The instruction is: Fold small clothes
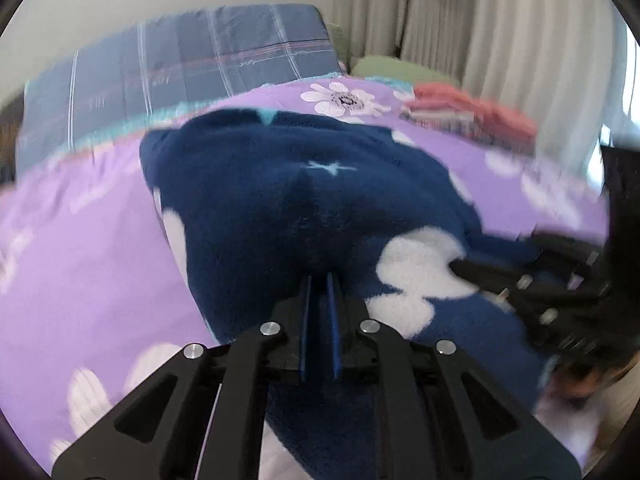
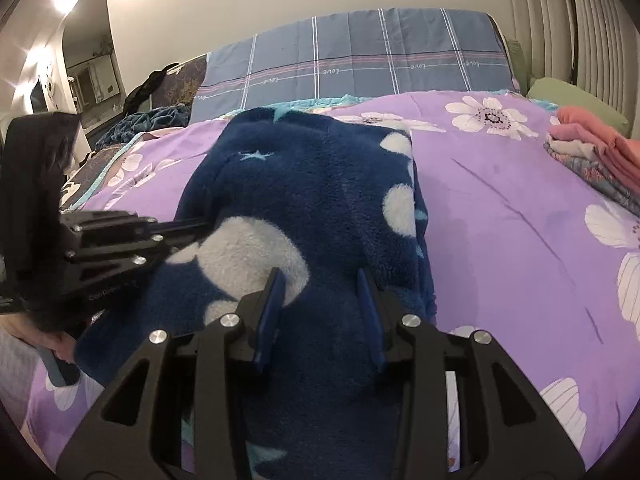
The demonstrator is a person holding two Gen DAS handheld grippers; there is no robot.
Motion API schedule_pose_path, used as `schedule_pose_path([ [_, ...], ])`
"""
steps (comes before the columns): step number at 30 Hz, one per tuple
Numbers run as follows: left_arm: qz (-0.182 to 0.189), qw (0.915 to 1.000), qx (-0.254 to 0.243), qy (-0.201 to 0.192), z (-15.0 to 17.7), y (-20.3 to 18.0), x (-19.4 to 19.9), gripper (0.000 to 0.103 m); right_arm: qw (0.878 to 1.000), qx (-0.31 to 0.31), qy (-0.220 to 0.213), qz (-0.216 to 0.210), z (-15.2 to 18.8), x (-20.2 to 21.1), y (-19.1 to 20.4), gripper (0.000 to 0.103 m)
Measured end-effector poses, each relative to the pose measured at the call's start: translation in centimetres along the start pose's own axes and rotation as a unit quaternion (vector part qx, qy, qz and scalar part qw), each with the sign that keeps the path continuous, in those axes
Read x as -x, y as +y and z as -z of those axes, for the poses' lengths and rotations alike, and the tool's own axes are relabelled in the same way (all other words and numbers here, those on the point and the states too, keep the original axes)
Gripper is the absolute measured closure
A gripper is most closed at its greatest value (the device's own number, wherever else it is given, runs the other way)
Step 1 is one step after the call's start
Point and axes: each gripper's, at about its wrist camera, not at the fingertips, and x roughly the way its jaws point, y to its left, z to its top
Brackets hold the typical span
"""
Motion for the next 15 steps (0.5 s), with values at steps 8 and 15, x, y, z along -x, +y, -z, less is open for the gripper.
schedule_pose_path([
  [8,0.032,0.9994,0.001,-0.015,-2.0,0.3,2.9,0.093,1.0,0.003,-0.002,-0.001,0.0,0.2,0.2,0.065],
  [15,0.013,0.996,0.041,-0.078,-7.5,3.3,2.9,0.092,1.0,0.003,-0.004,-0.006,0.0,0.1,0.1,0.064],
])
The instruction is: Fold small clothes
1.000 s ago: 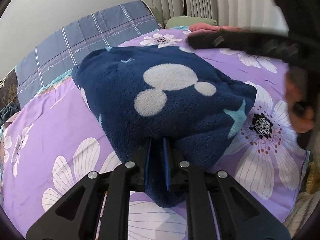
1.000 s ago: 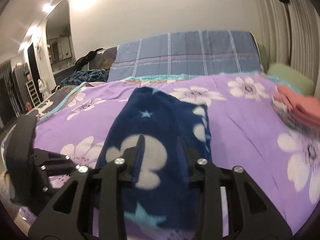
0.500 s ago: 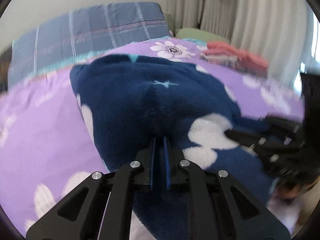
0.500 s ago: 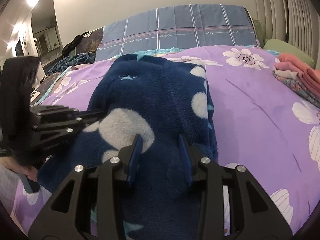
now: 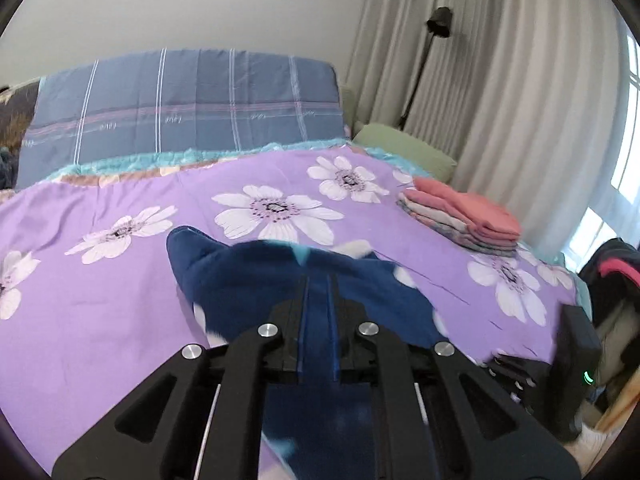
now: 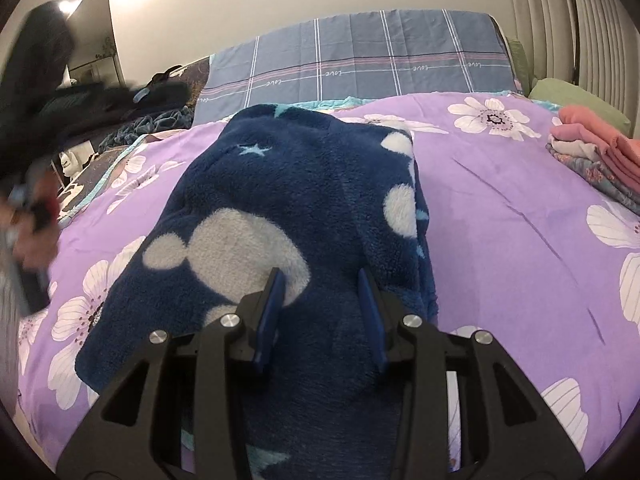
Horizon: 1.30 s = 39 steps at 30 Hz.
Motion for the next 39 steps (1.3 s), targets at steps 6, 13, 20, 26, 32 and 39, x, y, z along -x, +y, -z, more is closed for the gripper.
schedule_pose_path([
  [6,-0.085,0.9911,0.004,0.102,4.3,2.0,-8.7,0.097,1.0,-0.003,0.0,-0.009,-0.1,-0.3,0.1,0.064],
  [13,-0.038,0.9973,0.013,0.062,1.4,2.4,-5.4,0.095,1.0,-0.008,-0.001,-0.016,0.1,0.0,-0.1,0.064],
  [20,-0.047,0.9959,0.03,0.071,-0.3,6.3,-9.3,0.098,1.0,-0.009,-0.001,-0.019,0.0,0.0,-0.1,0.064],
  [26,-0.064,0.9945,0.023,0.079,0.9,5.6,-11.7,0.099,0.999,-0.025,0.0,-0.026,-0.2,-0.3,-0.7,0.064],
  [32,-0.046,0.9981,0.001,0.04,-1.6,3.4,-5.3,0.097,1.0,-0.013,0.0,-0.021,-0.1,-0.1,-0.3,0.064],
  [39,-0.031,0.9898,-0.12,0.07,4.8,-2.9,-4.5,0.084,0.999,0.004,0.007,-0.038,-1.0,0.7,-0.6,0.064],
])
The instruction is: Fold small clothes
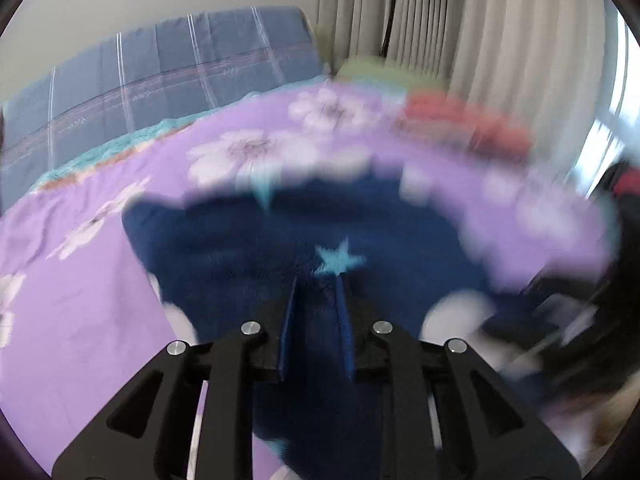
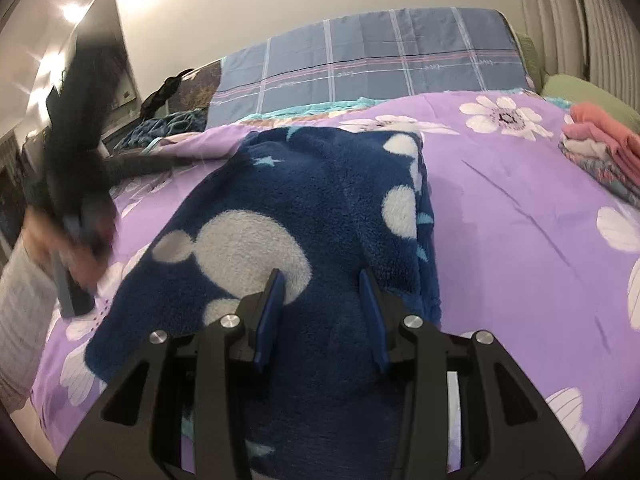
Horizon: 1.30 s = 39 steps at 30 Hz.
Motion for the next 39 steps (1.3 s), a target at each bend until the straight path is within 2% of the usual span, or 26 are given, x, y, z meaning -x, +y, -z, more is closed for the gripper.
schedule_pose_path([
  [1,-0.021,0.9996,-0.013,-0.013,0.7,-0.7,-0.2,0.084,1.0,0.001,0.002,-0.002,-0.7,0.6,-0.1,0.065],
  [3,-0.008,0.9998,0.019,-0.005,0.2,-0.1,-0.1,0.084,1.0,-0.006,-0.021,0.016,-2.4,2.1,-0.5,0.064],
  [5,0.011,0.9994,0.033,-0.001,-0.2,0.5,-0.3,0.084,0.998,-0.002,-0.051,0.021,-4.7,3.4,-0.9,0.074],
  [7,0.015,0.9994,0.03,-0.004,0.1,0.3,-0.3,0.084,0.998,0.018,-0.057,0.025,-6.8,3.3,-0.8,0.083],
  [8,0.016,0.9994,0.031,-0.005,0.1,0.4,-0.3,0.084,0.998,0.029,-0.055,0.029,-7.9,2.5,-0.7,0.087],
  [10,0.015,0.9994,0.031,-0.008,0.2,0.4,-0.2,0.084,0.999,0.024,-0.038,0.023,-9.3,0.5,-1.0,0.089],
  [12,0.016,0.9993,0.032,-0.012,0.3,0.2,-0.3,0.084,1.0,0.007,0.019,0.015,-9.9,-3.7,-2.1,0.089],
  [13,0.016,0.9993,0.03,-0.014,0.4,0.2,-0.3,0.084,0.997,0.007,0.068,0.043,-9.2,-6.8,-2.9,0.089],
  [14,0.016,0.9994,0.027,-0.014,0.4,0.1,-0.6,0.084,0.994,0.007,0.097,0.054,-8.5,-9.0,-3.6,0.09],
  [15,0.015,0.9995,0.025,-0.014,0.4,0.0,-0.9,0.083,0.994,-0.001,0.103,0.042,-7.6,-10.5,-4.4,0.09],
  [16,0.019,0.9994,0.025,-0.017,0.4,0.0,-1.1,0.083,0.995,-0.025,0.095,0.022,-7.3,-10.7,-5.4,0.09],
  [18,0.027,0.9989,0.031,-0.021,0.4,0.3,-1.3,0.083,0.995,-0.035,0.091,0.018,-7.4,-10.3,-5.8,0.09],
  [24,0.021,0.999,0.032,-0.024,0.3,0.3,-1.1,0.082,0.995,0.008,0.087,0.047,-7.2,-10.3,-4.3,0.09],
  [27,0.013,0.9975,0.053,-0.045,0.2,0.7,0.2,0.081,0.995,0.036,0.076,0.06,-7.8,-8.9,-3.5,0.087],
  [28,0.008,0.997,0.058,-0.05,0.3,0.7,0.6,0.08,0.995,0.035,0.07,0.066,-8.0,-7.8,-3.2,0.08],
  [29,0.002,0.9964,0.064,-0.055,0.3,0.8,1.4,0.077,0.995,0.026,0.057,0.078,-8.2,-6.0,-3.0,0.058],
  [30,0.001,0.996,0.067,-0.059,0.3,0.8,2.0,0.074,0.996,0.015,0.04,0.083,-8.3,-4.2,-2.9,0.053],
  [31,0.004,0.9958,0.067,-0.062,0.3,0.7,2.7,0.072,0.997,0.009,0.019,0.072,-8.1,-2.3,-2.7,0.054],
  [32,0.011,0.9957,0.065,-0.066,0.3,0.6,3.5,0.07,0.999,0.007,0.002,0.043,-7.5,-0.1,-2.2,0.055],
  [35,0.033,0.9942,0.044,-0.093,1.0,-0.2,7.2,0.065,1.0,0.016,-0.015,0.009,-4.5,3.4,-0.6,0.057],
  [37,0.05,0.993,0.034,-0.102,2.2,-0.5,9.3,0.064,1.0,0.013,0.021,0.012,-1.9,2.7,-0.5,0.059],
  [38,0.06,0.993,0.033,-0.097,2.8,-0.6,9.7,0.064,0.998,0.01,0.05,0.027,-0.6,1.3,-0.9,0.059],
  [39,0.071,0.9939,0.03,-0.079,3.6,-1.0,9.6,0.064,0.998,0.008,0.06,0.032,0.1,0.4,-1.1,0.059],
])
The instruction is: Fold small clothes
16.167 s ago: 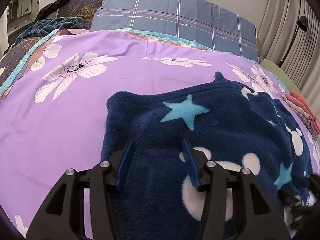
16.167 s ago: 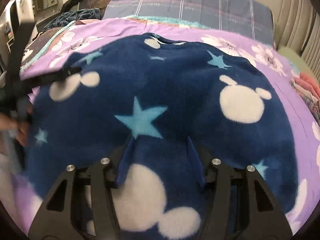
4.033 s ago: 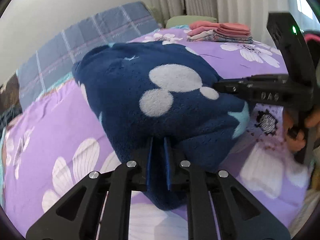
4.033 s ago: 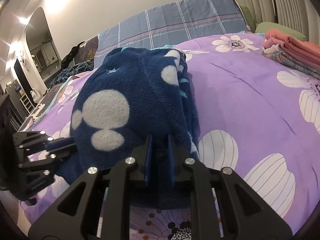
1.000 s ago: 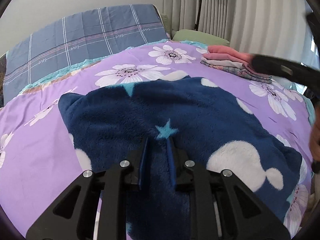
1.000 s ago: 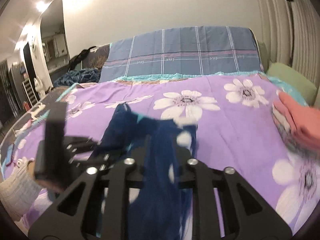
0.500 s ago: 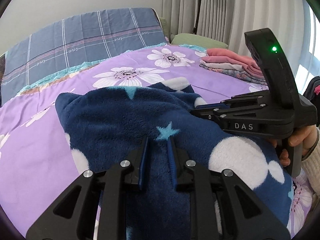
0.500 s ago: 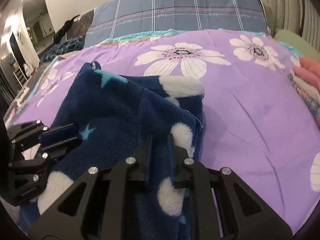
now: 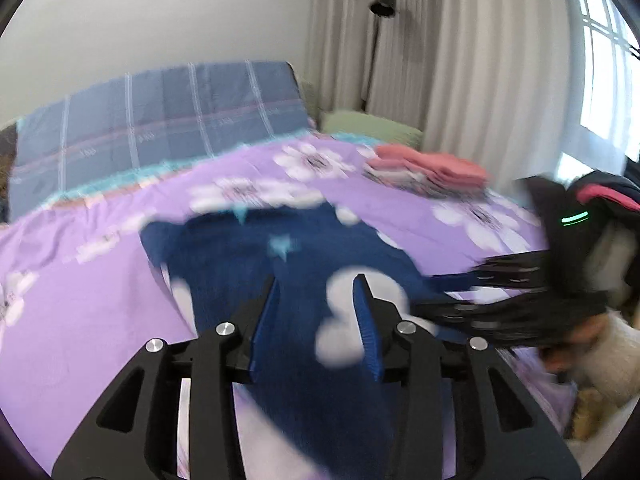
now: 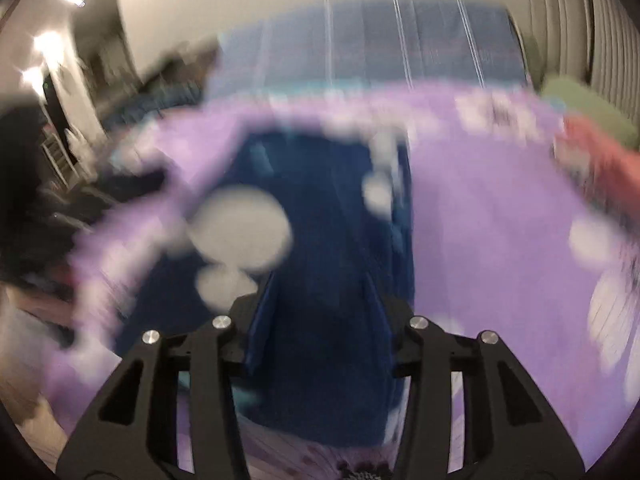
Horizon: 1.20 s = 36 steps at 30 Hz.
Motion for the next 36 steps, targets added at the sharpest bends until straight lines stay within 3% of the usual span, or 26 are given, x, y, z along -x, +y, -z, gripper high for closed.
schedule_pose_path([
  [2,-0.03,0.9977,-0.025,0.055,2.4,-0.9,-1.9,0.061,1.0,0.013,-0.017,0.004,1.0,-1.1,-0.5,0.059],
  [4,-0.08,0.9928,-0.081,0.039,4.5,-2.2,-3.0,0.06,1.0,-0.008,-0.013,-0.016,0.5,-1.3,-1.1,0.058],
  [5,-0.086,0.9925,-0.078,0.039,4.4,-2.3,-3.1,0.06,1.0,-0.019,-0.011,-0.017,0.4,-1.6,-1.3,0.058],
  [8,-0.096,0.9917,-0.073,0.045,3.4,-2.7,-3.1,0.061,1.0,0.006,-0.018,0.009,0.7,-1.7,-0.4,0.058],
  [11,-0.108,0.9914,-0.071,0.024,2.9,-3.3,-1.2,0.061,1.0,-0.006,-0.014,0.001,0.6,-1.5,-0.8,0.058],
  [14,-0.093,0.9935,-0.065,0.001,3.6,-4.5,2.1,0.05,1.0,-0.015,-0.017,-0.009,0.6,-1.6,-1.5,0.058],
  [16,-0.096,0.9921,-0.08,0.009,5.0,-5.7,3.5,0.043,1.0,-0.016,-0.023,-0.009,0.8,-1.4,-1.4,0.058],
  [18,-0.112,0.987,-0.11,0.033,6.6,-7.0,3.5,0.034,1.0,-0.015,-0.027,-0.005,0.9,-1.3,-1.1,0.058],
  [21,-0.162,0.9734,-0.145,0.073,8.4,-7.9,1.6,0.033,0.999,-0.015,-0.029,-0.006,1.0,-1.2,-0.9,0.057],
  [23,-0.19,0.9701,-0.125,0.084,8.4,-7.3,0.0,0.033,0.999,-0.016,-0.032,-0.008,1.2,-1.1,-0.9,0.057],
  [26,-0.195,0.9763,-0.067,0.065,7.2,-6.6,-1.1,0.033,0.999,-0.015,-0.037,-0.005,1.3,-1.1,-0.8,0.057],
  [28,-0.223,0.9701,-0.075,0.062,6.8,-7.0,-1.9,0.033,0.999,-0.015,-0.038,-0.004,1.3,-1.1,-0.8,0.057],
  [32,-0.3,0.9415,-0.124,0.09,8.4,-6.7,-2.5,0.031,0.999,-0.013,-0.041,-0.01,1.5,-1.2,-1.0,0.057],
  [36,-0.291,0.9426,-0.133,0.095,9.2,-6.7,-1.1,0.032,0.999,0.001,-0.046,-0.003,1.8,-1.1,-0.5,0.057],
])
